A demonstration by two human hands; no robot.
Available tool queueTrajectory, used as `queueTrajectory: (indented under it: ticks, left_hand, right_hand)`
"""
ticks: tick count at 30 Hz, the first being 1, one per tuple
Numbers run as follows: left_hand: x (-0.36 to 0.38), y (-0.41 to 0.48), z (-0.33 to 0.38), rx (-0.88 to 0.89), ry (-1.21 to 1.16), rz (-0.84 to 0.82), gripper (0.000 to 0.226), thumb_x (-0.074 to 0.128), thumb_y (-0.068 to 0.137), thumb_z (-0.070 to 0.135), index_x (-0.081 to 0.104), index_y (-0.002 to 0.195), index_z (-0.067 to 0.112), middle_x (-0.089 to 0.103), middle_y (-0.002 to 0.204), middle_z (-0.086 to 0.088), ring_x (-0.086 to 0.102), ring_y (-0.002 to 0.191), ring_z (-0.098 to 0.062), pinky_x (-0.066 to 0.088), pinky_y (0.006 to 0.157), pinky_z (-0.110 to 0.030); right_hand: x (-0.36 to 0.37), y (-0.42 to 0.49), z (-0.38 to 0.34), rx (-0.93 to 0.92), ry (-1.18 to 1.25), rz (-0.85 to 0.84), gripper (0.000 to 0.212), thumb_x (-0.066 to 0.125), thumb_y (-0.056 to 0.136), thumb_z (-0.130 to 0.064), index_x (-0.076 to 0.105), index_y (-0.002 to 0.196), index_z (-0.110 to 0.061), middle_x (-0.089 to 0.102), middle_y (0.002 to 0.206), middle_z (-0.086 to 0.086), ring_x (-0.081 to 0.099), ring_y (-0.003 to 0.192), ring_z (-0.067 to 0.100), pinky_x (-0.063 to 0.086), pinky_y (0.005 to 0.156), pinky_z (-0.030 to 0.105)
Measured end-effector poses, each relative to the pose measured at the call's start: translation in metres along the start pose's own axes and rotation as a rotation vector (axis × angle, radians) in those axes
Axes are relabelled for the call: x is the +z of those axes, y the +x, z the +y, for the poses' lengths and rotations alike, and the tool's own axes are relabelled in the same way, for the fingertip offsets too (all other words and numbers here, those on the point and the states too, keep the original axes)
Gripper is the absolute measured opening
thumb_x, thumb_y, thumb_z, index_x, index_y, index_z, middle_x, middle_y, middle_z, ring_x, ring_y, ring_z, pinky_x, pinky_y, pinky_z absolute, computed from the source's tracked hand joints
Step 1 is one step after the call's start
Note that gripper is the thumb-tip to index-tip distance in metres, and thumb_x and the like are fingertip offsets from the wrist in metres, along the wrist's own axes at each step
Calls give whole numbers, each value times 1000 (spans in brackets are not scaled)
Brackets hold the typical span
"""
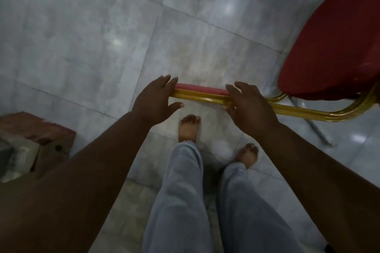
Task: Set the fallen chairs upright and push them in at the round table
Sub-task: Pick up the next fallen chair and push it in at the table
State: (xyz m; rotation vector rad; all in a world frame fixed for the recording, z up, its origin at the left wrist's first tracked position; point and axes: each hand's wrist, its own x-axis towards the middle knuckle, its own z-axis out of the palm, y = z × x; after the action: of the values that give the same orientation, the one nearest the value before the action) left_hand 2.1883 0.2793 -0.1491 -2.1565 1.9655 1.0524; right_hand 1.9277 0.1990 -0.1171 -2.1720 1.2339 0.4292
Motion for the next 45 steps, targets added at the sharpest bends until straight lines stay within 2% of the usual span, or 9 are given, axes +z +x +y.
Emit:
queueTrajectory:
  ticks: [5, 8, 11, 16, 23, 28, 34, 41, 45]
  left_hand:
    - [7, 20, -25, 18, -86, 17, 69, 81, 74, 36, 56, 136, 17, 59, 132, -17, 54, 120, -35, 46, 100, -49]
    - [1, 23, -41, 24, -139, 45, 60, 89, 63, 24, 65, 117, 13, 59, 111, -11, 57, 98, -29, 51, 81, -41]
    - [-5, 21, -43, 29, -133, 74, 44, 89, 61, 10, 62, 97, 9, 56, 95, -10, 53, 81, -24, 44, 67, -34]
    - [-11, 15, -25, 60, -88, 131, 32, 83, 67, 3, 59, 87, 5, 54, 86, -12, 50, 76, -25, 45, 60, -36]
    - [-38, -2, 7, 97, -33, 125, 34, 84, 65, 3, 56, 84, 6, 54, 84, -12, 49, 74, -24, 46, 57, -37]
    - [-83, -30, 58, 151, 4, 190, 36, 87, 61, 8, 58, 83, 8, 55, 81, -8, 47, 70, -19, 43, 53, -33]
    - [-147, -73, 147, 218, 102, 251, 34, 87, 62, 18, 60, 83, 14, 56, 81, -3, 49, 71, -17, 50, 50, -38]
    - [-194, -122, 254, 350, 226, 251, 28, 81, 66, 19, 62, 86, 13, 58, 83, -5, 54, 72, -24, 47, 51, -35]
    - [-206, -145, 312, 405, 293, 274, 19, 75, 68, 13, 61, 81, 12, 56, 80, -5, 55, 72, -27, 30, 49, -28]
  right_hand:
    - [17, 14, -8, -136, -87, 84, 32, 68, 81, -22, 62, 111, -12, 59, 100, 10, 52, 91, 31, 49, 69, 41]
    - [19, 19, -6, -147, -137, 117, 29, 72, 78, -24, 64, 105, -13, 59, 95, 9, 52, 85, 30, 45, 66, 39]
    - [21, 20, -6, -164, -193, 129, 26, 70, 79, -21, 63, 103, -14, 58, 95, 8, 51, 84, 28, 41, 66, 38]
    - [15, 11, -7, -134, -179, 164, 21, 68, 83, -20, 62, 102, -15, 59, 95, 7, 51, 84, 25, 40, 67, 37]
    - [-14, -15, -7, -107, -154, 200, 21, 67, 81, -15, 63, 102, -15, 59, 94, 8, 52, 83, 26, 42, 66, 38]
    - [-58, -59, -1, -73, -117, 281, 21, 69, 81, -14, 63, 102, -14, 58, 93, 8, 51, 81, 27, 44, 65, 39]
    - [-124, -132, 11, -34, -72, 354, 23, 69, 81, -12, 64, 103, -11, 60, 96, 10, 54, 83, 27, 48, 64, 39]
    - [-177, -223, 26, 63, -5, 371, 23, 70, 80, -12, 66, 102, -6, 60, 95, 15, 57, 83, 33, 50, 68, 43]
    - [-201, -268, 21, 32, 19, 427, 27, 70, 83, -20, 64, 106, -8, 60, 99, 13, 56, 87, 29, 50, 69, 42]
